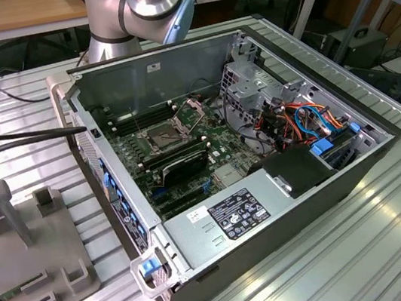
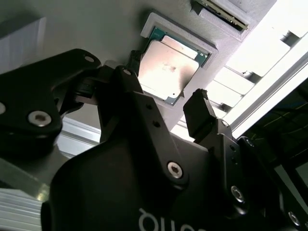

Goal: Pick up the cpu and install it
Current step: 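Pick up the cpu and move it towards the insertion slot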

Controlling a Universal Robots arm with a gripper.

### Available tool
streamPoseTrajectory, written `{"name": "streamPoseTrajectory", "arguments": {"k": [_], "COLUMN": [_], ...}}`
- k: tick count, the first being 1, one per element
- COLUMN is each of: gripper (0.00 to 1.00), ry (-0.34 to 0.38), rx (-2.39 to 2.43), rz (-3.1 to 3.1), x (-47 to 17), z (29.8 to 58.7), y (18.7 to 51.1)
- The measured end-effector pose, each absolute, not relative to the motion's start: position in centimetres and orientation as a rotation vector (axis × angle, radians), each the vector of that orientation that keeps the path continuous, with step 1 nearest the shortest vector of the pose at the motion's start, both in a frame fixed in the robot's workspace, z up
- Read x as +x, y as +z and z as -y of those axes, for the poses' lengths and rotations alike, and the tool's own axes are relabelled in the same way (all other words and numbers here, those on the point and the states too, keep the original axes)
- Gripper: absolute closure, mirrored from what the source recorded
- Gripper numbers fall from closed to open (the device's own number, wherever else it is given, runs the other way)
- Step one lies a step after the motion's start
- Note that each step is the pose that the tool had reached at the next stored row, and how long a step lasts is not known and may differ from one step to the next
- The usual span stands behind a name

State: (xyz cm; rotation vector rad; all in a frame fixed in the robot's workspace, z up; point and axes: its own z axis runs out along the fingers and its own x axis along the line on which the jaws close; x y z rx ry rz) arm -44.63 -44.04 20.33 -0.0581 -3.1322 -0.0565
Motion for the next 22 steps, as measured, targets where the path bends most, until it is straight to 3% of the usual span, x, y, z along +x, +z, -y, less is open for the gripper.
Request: {"name": "streamPoseTrajectory", "arguments": {"k": [22], "gripper": [0.37], "ry": [-0.033], "rx": [0.002], "rz": [3.131], "x": [-44.5], "z": [44.0], "y": [18.9]}}
